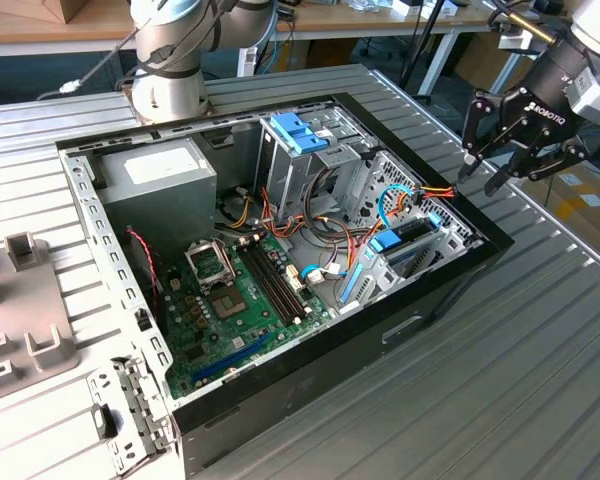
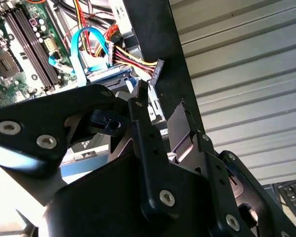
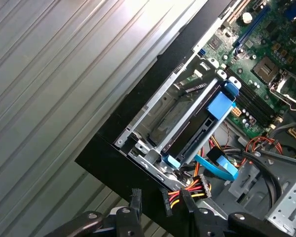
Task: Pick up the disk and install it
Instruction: 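Insert the first disk wire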
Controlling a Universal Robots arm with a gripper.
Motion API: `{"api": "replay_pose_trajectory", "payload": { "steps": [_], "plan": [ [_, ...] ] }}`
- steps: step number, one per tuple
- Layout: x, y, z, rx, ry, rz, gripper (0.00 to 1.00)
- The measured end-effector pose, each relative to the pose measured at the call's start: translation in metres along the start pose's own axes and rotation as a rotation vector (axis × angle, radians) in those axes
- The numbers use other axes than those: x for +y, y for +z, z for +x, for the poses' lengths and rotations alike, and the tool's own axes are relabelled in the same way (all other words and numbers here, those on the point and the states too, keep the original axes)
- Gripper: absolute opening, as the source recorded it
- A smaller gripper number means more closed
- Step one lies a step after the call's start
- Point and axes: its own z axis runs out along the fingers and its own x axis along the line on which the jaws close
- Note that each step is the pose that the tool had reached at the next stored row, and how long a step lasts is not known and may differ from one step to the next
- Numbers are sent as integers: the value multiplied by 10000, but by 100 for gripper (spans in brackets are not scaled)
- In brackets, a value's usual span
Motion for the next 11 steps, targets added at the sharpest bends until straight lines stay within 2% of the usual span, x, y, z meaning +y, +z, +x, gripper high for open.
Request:
{"api": "replay_pose_trajectory", "payload": {
  "steps": [1,2,3,4,5,11],
  "plan": [
    [-1,0,0,146,-21,165,44],
    [-1,1,1,261,-39,298,44],
    [-1,2,1,350,-52,404,44],
    [-1,2,1,470,-69,542,44],
    [-1,2,2,489,-73,564,44],
    [-1,3,0,494,-73,570,44]
  ]
}}
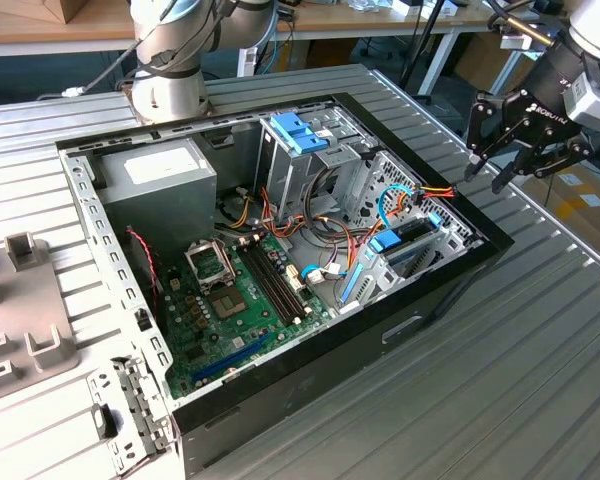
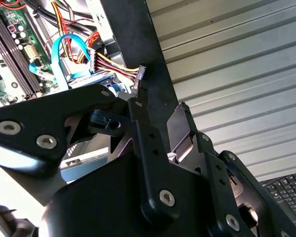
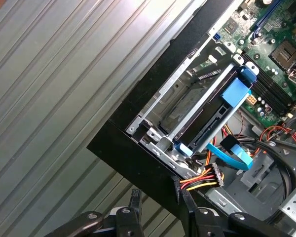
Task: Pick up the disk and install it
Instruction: 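Insert the first disk wire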
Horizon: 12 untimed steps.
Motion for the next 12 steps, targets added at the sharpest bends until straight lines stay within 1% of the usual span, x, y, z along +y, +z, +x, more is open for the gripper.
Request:
{"api": "replay_pose_trajectory", "payload": {
  "steps": [6,12],
  "plan": [
    [5,19,-2,1,-26,0,44],
    [12,60,-3,1,-41,2,44]
  ]
}}
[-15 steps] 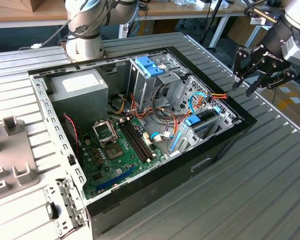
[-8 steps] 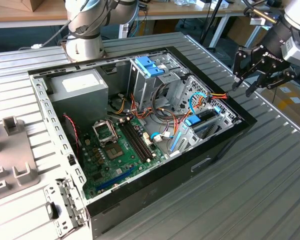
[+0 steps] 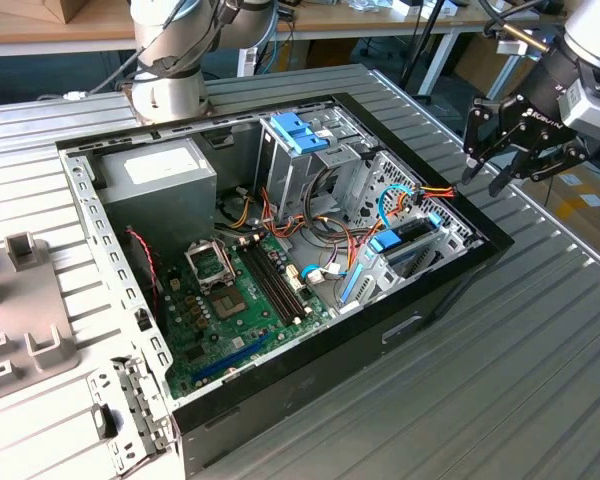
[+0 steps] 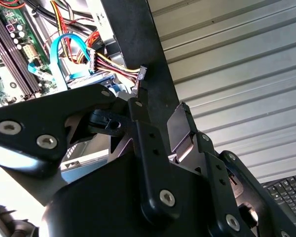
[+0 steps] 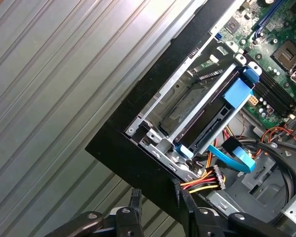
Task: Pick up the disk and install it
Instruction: 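Insert the first disk wire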
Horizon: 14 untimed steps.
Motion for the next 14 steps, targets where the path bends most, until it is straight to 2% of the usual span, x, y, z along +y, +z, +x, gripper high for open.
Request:
{"api": "replay_pose_trajectory", "payload": {
  "steps": [8,14],
  "plan": [
    [-1,78,-10,-1,-25,-2,44],
    [-43,118,-60,-32,-415,-24,44]
  ]
}}
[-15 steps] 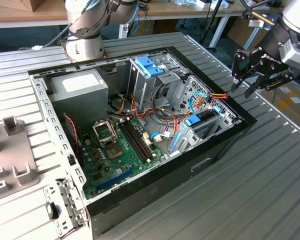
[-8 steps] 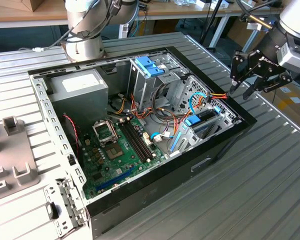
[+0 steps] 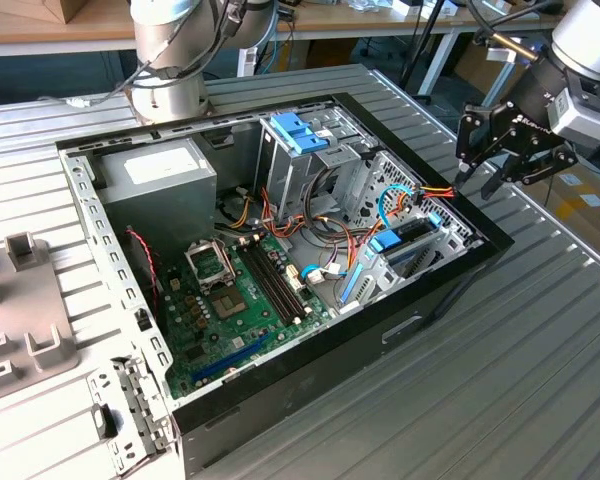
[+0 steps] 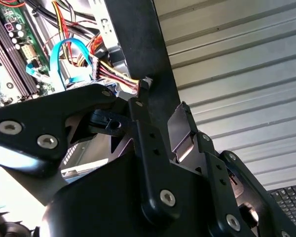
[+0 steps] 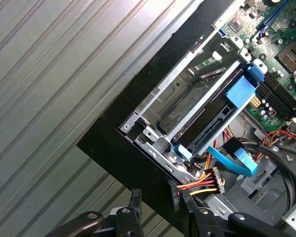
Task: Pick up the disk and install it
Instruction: 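Insert the first disk wire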
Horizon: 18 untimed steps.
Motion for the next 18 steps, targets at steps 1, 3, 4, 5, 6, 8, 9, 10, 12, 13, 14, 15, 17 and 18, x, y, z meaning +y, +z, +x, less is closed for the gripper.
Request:
{"api": "replay_pose_trajectory", "payload": {
  "steps": [1,3,4,5,6,8,9,10,12,13,14,15,17,18],
  "plan": [
    [-18,22,-19,-3,-26,-1,44],
    [-39,52,-41,-15,-179,-10,44],
    [-44,60,-47,-31,-374,-21,44],
    [-43,69,-51,-43,-546,-32,44],
    [-41,75,-52,-53,-680,-40,44],
    [-34,87,-57,-59,-750,-43,44],
    [-33,91,-57,-62,-776,-45,44],
    [-32,93,-57,-67,-855,-51,44],
    [-28,102,-60,-81,-1019,-58,44],
    [-23,105,-65,-84,-1038,-58,44],
    [-18,107,-69,-85,-1052,-59,44],
    [-13,110,-73,-85,-1061,-60,44],
    [-8,118,-77,-85,-1077,-63,44],
    [-8,121,-78,-85,-1085,-64,44]
  ]
}}
